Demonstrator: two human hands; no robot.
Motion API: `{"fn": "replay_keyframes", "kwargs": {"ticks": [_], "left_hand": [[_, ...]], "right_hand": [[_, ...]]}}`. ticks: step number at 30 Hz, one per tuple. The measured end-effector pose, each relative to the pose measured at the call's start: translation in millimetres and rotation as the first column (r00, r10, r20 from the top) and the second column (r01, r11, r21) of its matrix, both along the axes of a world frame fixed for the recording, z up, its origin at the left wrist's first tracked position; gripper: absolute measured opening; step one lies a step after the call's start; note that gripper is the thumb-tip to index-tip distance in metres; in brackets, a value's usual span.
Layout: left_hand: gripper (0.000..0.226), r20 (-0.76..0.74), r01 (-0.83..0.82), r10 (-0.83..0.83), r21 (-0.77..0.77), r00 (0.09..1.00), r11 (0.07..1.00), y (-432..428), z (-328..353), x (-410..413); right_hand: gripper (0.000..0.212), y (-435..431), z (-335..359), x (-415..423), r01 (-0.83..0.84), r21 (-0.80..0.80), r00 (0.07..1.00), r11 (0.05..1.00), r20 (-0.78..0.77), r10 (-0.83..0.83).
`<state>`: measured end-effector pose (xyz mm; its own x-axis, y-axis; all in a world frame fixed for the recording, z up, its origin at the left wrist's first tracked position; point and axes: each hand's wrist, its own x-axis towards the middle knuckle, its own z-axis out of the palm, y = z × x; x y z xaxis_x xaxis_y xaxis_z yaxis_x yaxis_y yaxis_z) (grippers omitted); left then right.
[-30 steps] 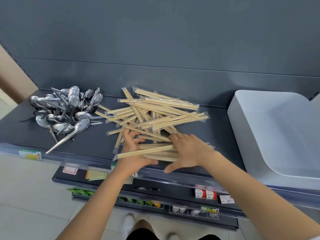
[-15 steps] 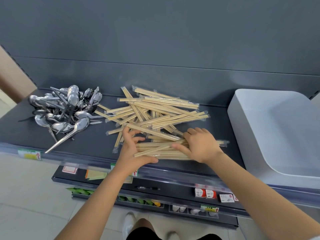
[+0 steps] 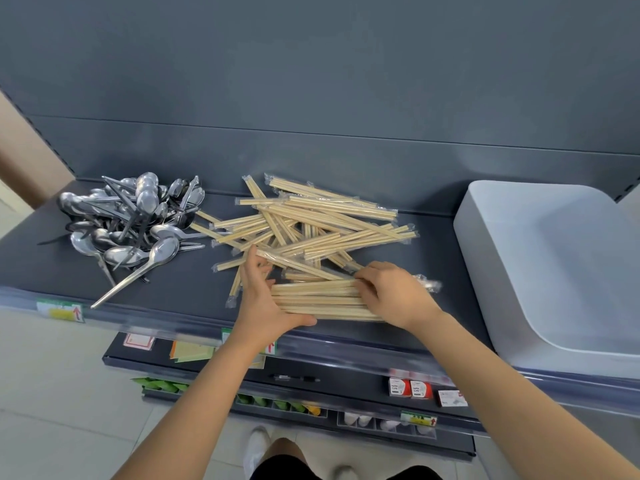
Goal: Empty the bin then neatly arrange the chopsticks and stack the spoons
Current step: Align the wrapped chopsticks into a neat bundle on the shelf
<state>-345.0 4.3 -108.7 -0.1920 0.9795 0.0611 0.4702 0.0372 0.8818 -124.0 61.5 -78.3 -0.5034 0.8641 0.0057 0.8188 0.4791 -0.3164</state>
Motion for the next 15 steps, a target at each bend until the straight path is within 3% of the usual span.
{"fn": "replay_keyframes", "kwargs": {"ticks": [4, 7, 12, 15], "left_hand": [[0.144, -0.07, -0.037, 0.04, 0.04, 0.997, 0.999, 2, -1, 1], [0.16, -0.084, -0.082, 0.084, 0.03, 0.993, 0.996, 2, 1, 3], [0.162, -0.102, -0.138, 0.143, 0.058, 0.984, 0.989, -1, 2, 7], [0.162, -0.109, -0.164, 0.171, 0.068, 0.979, 0.984, -1, 3, 8]], "right_hand": [[0.031, -6, 1, -21, -0.05, -0.023, 0.998, 0.998, 0.029, 0.05], [0.037, -13, -2, -38, -0.056, -0.006, 0.998, 0.998, 0.035, 0.056], [0.082, -25, -9, -43, -0.113, 0.034, 0.992, 0.993, 0.066, 0.11], [0.082, -24, -14, -32, -0.132, 0.037, 0.989, 0.991, 0.078, 0.128]]}}
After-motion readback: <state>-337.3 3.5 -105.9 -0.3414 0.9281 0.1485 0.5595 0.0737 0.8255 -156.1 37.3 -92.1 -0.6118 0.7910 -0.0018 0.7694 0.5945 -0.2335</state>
